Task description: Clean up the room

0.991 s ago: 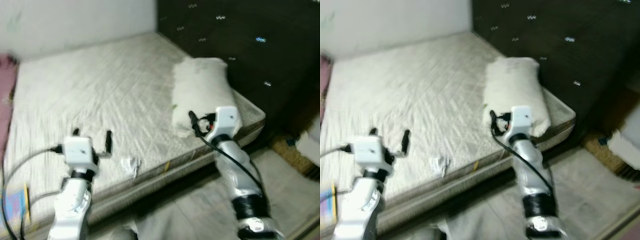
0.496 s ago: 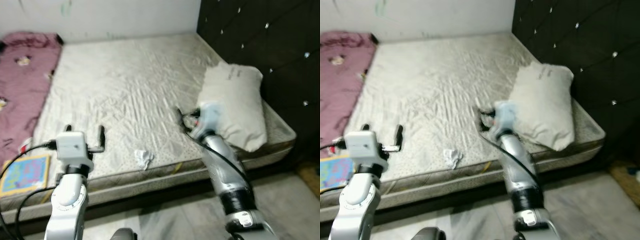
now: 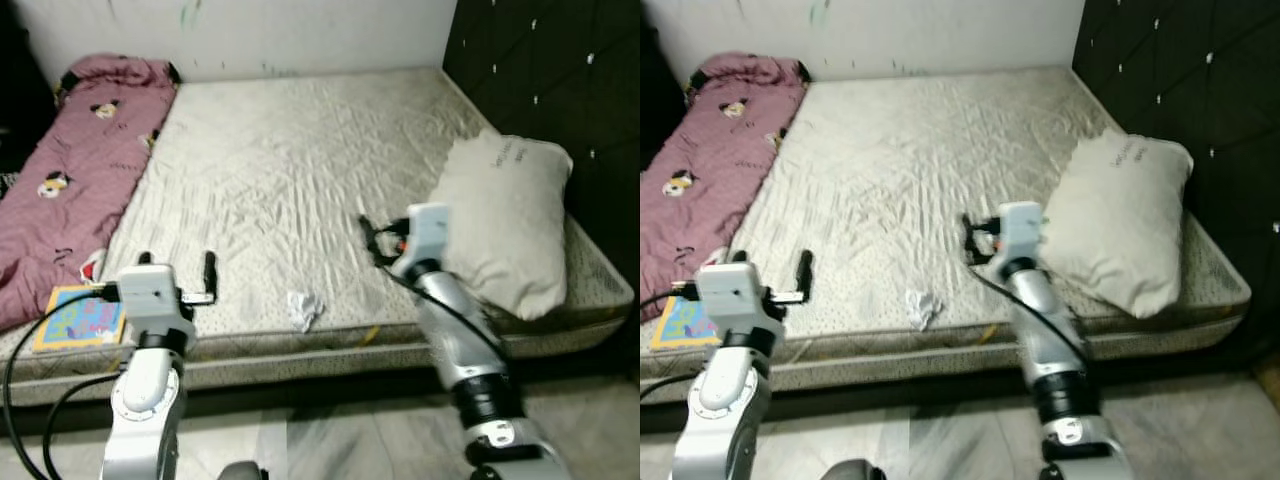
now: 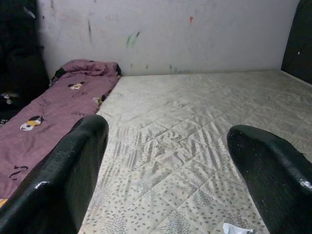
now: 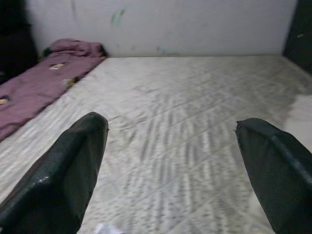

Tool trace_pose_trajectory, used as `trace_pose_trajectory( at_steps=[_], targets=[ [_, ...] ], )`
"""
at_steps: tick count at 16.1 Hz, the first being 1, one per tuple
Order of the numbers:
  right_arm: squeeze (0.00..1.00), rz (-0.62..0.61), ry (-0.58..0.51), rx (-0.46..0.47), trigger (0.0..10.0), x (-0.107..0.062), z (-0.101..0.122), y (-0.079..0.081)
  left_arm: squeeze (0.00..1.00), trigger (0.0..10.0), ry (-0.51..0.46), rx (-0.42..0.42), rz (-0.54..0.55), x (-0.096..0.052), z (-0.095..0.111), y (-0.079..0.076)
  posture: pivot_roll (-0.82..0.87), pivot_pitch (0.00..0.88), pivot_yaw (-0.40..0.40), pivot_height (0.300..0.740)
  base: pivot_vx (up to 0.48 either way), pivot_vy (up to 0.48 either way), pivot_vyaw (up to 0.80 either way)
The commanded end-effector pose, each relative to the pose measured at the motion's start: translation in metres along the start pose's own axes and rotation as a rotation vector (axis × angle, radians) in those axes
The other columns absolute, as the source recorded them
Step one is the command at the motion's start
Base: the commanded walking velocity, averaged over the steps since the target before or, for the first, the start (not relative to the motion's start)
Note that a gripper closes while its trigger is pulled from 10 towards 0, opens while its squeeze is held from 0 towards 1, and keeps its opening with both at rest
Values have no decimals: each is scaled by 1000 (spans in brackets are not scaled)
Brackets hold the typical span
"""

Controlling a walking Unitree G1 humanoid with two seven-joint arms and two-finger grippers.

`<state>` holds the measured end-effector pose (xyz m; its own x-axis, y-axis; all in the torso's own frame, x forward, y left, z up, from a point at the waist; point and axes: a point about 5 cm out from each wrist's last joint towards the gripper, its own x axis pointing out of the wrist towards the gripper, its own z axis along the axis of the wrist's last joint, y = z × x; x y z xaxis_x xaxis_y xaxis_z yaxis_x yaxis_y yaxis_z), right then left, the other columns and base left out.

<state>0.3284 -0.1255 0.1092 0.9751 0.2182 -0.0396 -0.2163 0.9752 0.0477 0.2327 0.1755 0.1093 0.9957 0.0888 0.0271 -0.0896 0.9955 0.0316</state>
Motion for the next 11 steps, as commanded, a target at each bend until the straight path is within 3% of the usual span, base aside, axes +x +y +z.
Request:
trace_pose_trajectory(
  at_steps=[1,11],
  targets=[
    [0,20,-6,7,10000,4,2,8,0,10000,1,10,2,1,1,3,-6,8,-14,740,285,0,0],
    [0,34,-17,-4,10000,9,6,12,0,10000,-14,13,-12,6,5,3,-10,29,-13,740,345,0,0]
  ],
)
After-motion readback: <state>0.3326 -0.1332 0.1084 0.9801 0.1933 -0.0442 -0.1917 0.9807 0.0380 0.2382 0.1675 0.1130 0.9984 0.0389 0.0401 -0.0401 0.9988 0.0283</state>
